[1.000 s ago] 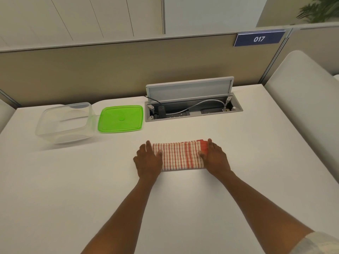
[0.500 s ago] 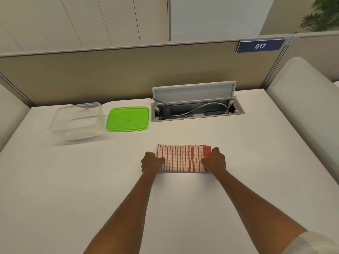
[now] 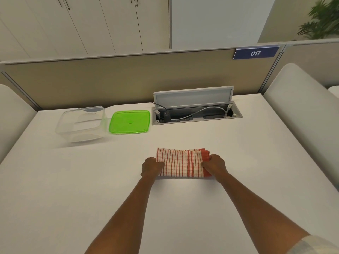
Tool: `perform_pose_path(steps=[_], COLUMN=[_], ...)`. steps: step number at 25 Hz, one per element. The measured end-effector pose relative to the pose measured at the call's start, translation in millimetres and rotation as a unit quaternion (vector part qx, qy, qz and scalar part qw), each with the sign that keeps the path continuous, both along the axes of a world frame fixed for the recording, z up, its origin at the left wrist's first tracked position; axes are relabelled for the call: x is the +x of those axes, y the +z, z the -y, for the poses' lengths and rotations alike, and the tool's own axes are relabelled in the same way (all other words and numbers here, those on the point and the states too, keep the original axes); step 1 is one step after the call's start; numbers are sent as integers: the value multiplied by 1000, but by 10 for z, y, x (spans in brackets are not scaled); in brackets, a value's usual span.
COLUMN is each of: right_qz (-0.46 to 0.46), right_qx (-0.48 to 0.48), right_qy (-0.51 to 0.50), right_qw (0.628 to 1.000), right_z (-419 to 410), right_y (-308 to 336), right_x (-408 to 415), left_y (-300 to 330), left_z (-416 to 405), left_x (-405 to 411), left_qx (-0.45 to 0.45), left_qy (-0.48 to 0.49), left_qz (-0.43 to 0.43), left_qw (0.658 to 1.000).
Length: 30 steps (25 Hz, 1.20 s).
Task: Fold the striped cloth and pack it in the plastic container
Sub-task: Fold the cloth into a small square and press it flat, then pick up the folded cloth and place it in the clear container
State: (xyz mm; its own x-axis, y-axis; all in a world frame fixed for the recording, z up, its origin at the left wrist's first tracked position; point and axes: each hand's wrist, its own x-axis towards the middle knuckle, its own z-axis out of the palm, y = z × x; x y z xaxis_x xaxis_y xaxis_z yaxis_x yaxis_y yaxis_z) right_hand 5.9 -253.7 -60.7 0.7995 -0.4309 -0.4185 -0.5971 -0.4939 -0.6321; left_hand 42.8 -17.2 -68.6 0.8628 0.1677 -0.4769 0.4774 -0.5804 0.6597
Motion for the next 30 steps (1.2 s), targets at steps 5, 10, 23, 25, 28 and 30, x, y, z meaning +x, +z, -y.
perform_pose_path(steps=[5, 10, 23, 25, 28, 30], right_qz=[23, 40, 102, 112, 127, 133], right_qx=[-12, -19, 31, 28, 17, 14], right_qy=[26, 74, 130, 137, 147, 152], right_qw=[999, 996, 986, 984, 981, 979], right_z=[11, 3, -875, -1097, -1524, -1771], right_y=[164, 409, 730, 762, 807, 826], right_x=[5, 58, 508, 620, 783, 880], left_y=[207, 339, 723, 775, 854, 909], left_z=[-3, -178, -1172, -1370, -1731, -1941], left_x=[-70, -109, -73, 15, 236, 359], left_qx=[34, 13, -82, -97, -119, -117], left_qy=[-16, -52, 6, 26, 54, 58], left_qz=[50, 112, 188, 186, 188, 194], left_qw=[998, 992, 979, 977, 974, 972])
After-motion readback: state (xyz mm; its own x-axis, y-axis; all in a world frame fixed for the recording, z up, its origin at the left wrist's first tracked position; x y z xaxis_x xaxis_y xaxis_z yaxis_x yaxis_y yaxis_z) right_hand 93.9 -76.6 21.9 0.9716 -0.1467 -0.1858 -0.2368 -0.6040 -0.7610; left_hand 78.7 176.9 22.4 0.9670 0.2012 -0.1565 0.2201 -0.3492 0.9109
